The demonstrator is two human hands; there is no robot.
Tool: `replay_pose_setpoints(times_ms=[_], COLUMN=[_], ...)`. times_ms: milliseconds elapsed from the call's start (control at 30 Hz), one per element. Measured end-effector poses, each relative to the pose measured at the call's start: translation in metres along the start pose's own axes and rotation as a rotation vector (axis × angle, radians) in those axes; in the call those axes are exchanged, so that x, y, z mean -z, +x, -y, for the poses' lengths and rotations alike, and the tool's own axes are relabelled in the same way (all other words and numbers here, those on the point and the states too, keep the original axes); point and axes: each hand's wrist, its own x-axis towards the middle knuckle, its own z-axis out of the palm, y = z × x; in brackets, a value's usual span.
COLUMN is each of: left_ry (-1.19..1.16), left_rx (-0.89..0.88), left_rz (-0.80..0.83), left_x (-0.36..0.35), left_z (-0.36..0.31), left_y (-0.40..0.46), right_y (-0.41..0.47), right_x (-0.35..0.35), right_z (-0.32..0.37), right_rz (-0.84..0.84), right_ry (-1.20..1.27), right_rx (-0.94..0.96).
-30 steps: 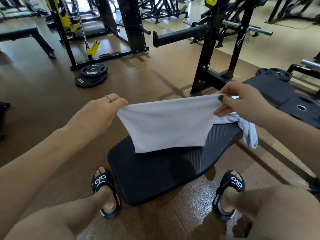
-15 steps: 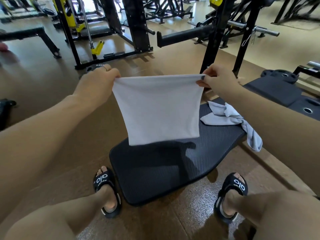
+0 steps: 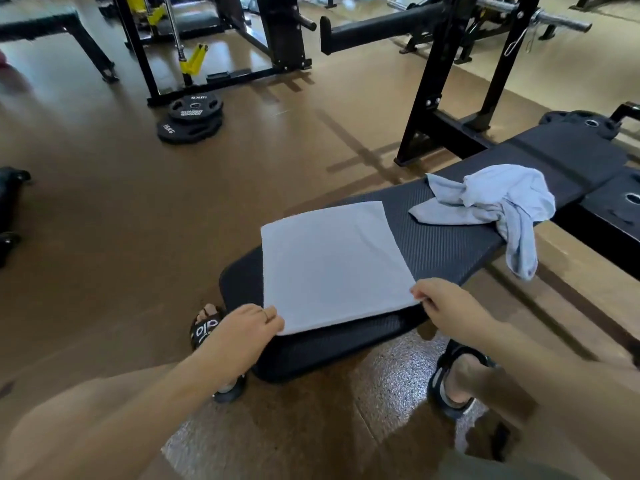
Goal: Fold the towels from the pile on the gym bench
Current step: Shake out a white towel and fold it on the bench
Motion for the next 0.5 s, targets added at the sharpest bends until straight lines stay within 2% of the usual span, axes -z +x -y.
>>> replay_pose_setpoints(times_ms=[200, 300, 400, 500], left_ry=[-0.044, -0.019, -0.049, -0.159], left_rx=[0.000, -0.013, -0.033, 0.063], left_rz=[0.086, 0.119, 0.111, 0.025], left_x=[-0.006, -0.012, -0.007, 0.006], left_z=[-0.016, -0.017, -0.017, -0.018], left_y=[-0.013, -0.017, -0.013, 0.010], right_y=[-0.018, -0.030, -0.029, -0.012], right_x=[-0.018, -0.021, -0.020, -0.015], right_z=[-0.012, -0.006, 0.010, 0.038], right_rz=[-0.091, -0.096, -0.088, -0.135], right_ry=[-0.248, -0.334, -0.302, -0.207], right_rx=[0.211, 0.215, 0.154, 0.184])
